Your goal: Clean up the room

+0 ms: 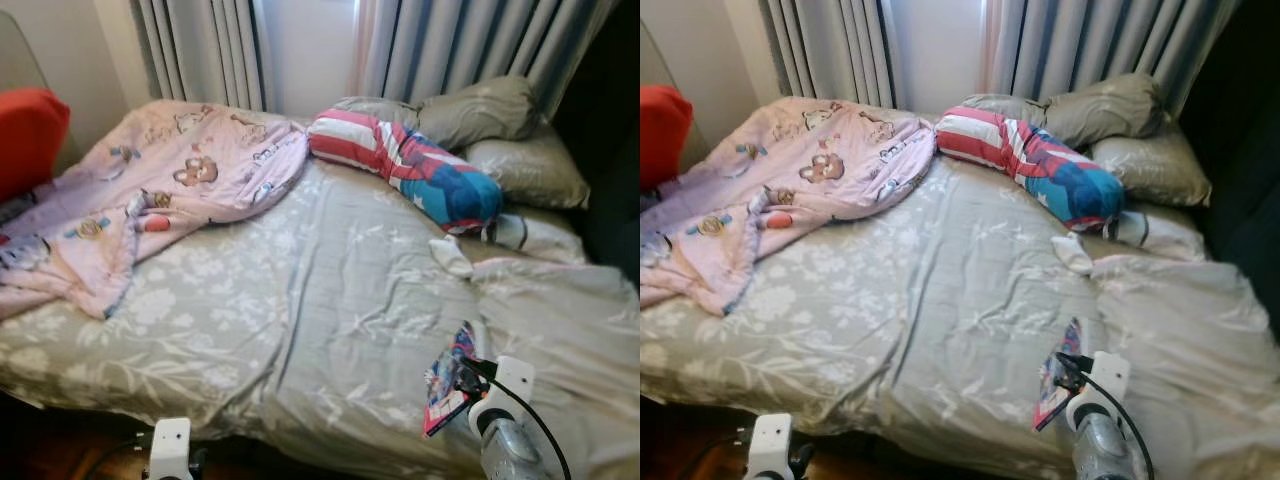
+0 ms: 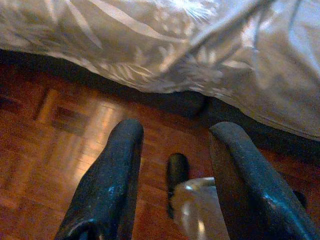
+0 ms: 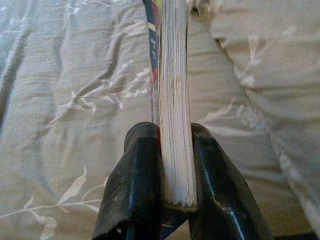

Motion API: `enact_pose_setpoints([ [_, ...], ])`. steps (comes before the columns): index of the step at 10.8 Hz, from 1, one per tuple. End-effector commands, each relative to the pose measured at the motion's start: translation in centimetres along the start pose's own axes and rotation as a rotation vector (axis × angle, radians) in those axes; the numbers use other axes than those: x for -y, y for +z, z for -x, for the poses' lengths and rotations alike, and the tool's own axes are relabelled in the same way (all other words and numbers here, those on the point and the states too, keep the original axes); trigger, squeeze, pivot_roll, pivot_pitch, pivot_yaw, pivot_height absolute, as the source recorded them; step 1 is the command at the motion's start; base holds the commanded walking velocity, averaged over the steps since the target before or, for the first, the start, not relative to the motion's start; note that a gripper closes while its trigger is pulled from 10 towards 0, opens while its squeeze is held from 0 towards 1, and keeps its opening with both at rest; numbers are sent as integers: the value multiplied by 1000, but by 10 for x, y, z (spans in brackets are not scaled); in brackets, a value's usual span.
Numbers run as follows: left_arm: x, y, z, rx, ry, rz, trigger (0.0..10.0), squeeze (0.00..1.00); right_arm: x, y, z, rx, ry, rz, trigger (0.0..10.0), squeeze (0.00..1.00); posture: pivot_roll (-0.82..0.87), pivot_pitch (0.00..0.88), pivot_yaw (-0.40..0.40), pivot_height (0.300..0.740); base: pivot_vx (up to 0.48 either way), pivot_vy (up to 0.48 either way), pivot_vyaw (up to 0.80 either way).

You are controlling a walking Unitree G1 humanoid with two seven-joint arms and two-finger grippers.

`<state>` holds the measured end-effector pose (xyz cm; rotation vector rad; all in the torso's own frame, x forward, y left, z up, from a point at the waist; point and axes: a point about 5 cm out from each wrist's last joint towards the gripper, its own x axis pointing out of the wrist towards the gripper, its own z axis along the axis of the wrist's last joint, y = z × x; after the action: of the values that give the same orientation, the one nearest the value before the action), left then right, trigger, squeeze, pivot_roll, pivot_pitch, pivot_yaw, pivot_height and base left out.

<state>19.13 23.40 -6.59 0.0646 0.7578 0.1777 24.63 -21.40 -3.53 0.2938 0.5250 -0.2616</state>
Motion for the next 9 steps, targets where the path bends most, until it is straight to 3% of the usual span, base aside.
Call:
enact_pose_setpoints([
  [1, -6, 3, -1, 2, -3, -29, 10000, 0, 0, -3, 1, 2, -7, -9, 10000, 0, 172, 2, -4, 740, 0, 0, 0],
  [3, -17, 8, -1, 11, 18, -38, 10000, 0, 5, -22, 9, -48, -27, -8, 10000, 0, 169, 1, 7, 740, 0, 0, 0],
  [5, -10, 10, -2, 16, 12, -34, 10000, 0, 8, -19, 9, -35, -35, -11, 10000, 0, 161, 0, -4, 740, 0, 0, 0],
  [9, -7, 7, -1, 19, 16, -9, 10000, 0, -4, -4, 2, 3, 13, 15, 10000, 0, 168, 0, -30, 740, 0, -318, 0],
])
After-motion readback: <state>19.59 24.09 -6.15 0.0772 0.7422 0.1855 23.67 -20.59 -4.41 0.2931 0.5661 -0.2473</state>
